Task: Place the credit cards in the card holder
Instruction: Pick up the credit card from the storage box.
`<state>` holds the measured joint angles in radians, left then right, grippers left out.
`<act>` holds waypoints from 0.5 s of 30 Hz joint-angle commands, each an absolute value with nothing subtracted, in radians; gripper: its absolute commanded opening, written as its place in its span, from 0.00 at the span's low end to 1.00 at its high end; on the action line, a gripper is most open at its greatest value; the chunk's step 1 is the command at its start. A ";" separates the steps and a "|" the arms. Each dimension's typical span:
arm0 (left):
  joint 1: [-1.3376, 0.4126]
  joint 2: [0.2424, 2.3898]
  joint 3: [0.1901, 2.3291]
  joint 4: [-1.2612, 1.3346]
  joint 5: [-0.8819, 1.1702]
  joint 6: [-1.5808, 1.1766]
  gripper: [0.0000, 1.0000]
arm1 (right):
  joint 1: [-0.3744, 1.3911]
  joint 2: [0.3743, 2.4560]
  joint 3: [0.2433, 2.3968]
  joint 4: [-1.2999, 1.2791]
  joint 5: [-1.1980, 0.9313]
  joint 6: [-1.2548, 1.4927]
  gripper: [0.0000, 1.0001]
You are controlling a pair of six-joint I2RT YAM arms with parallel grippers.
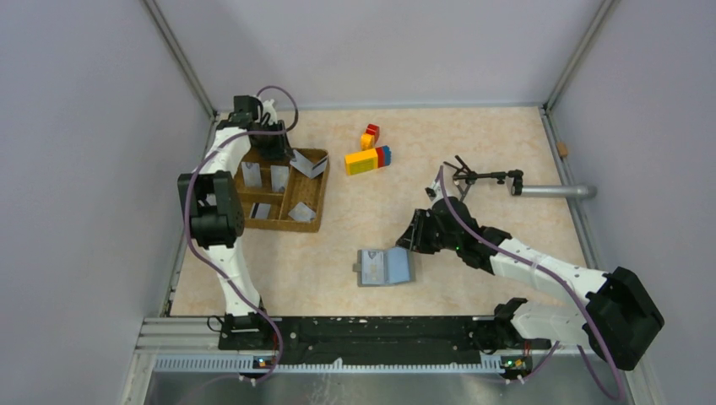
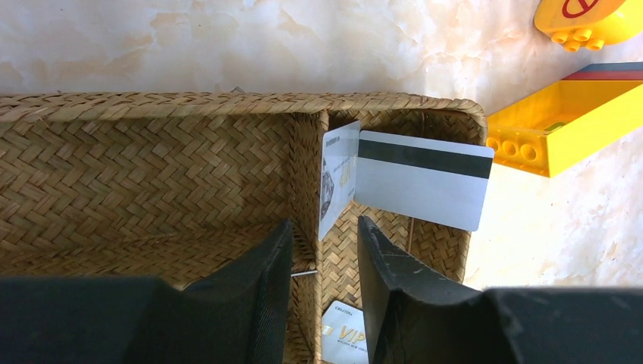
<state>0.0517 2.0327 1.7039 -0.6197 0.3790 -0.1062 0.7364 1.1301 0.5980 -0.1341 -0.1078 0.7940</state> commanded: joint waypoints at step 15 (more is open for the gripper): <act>0.047 2.065 1.750 -0.596 0.427 -0.114 0.31 | 0.727 1.131 0.618 -0.097 -0.109 0.808 0.29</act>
<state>0.0505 2.0602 1.7077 -0.6201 0.4046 -0.1101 0.7364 1.1305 0.5980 -0.1333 -0.1078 0.7975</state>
